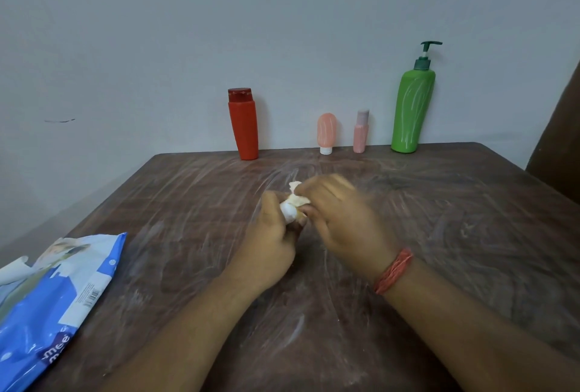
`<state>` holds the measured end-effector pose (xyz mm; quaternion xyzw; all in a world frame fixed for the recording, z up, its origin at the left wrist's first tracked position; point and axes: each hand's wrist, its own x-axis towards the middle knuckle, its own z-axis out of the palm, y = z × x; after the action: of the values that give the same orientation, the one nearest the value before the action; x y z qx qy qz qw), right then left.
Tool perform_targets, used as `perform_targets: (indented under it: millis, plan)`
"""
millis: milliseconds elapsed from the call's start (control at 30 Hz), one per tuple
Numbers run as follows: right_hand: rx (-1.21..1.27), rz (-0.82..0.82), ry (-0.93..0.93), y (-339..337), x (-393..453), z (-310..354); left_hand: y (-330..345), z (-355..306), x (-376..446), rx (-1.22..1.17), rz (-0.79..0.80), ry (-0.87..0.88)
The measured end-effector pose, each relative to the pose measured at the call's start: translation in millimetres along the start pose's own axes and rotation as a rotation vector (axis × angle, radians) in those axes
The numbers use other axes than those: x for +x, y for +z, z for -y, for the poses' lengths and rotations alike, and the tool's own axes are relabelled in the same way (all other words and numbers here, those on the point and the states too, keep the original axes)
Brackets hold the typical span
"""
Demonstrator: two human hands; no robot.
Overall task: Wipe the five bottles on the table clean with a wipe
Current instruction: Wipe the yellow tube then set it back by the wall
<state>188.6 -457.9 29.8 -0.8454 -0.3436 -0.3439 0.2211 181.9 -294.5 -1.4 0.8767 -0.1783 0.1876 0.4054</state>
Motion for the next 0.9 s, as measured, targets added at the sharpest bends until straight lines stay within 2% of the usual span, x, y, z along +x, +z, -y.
perform_targets:
  millis: [67, 167, 300, 400, 533, 667, 733, 800, 900]
  plan:
    - [-0.003, -0.059, 0.013, -1.6, 1.1, -0.8, -1.8, -0.7, -0.6, -0.136, -0.004, -0.102]
    - [-0.003, -0.142, 0.152, -7.7, 1.8, -11.2, -3.1, 1.5, -1.3, -0.283, 0.012, -0.281]
    - [-0.022, 0.029, 0.035, 1.6, -4.5, 0.4, -2.7, 2.8, 1.6, -0.46, -0.033, -0.409]
    - [-0.014, 0.039, 0.025, 3.1, -2.1, 2.1, -2.6, 6.0, 2.1, -0.522, -0.039, -0.423]
    - [0.069, -0.116, 0.167, 1.3, 0.4, -0.5, 0.5, 9.0, 0.6, -0.545, 0.026, -0.402]
    - [0.292, -0.288, 0.315, -2.8, 0.7, 1.6, 1.9, 8.4, 1.6, -0.555, 0.027, -0.419]
    - [0.48, -0.378, 0.487, -4.7, 4.6, -3.2, 1.4, 9.1, 1.7, -0.542, 0.034, -0.424]
    - [0.657, -0.394, 0.663, -4.6, 5.9, -9.4, 1.8, 9.3, 1.3, -0.528, 0.046, -0.417]
    - [0.682, -0.474, 0.8, -3.6, 5.4, -15.7, 1.7, 8.9, 1.4, -0.53, 0.061, -0.416]
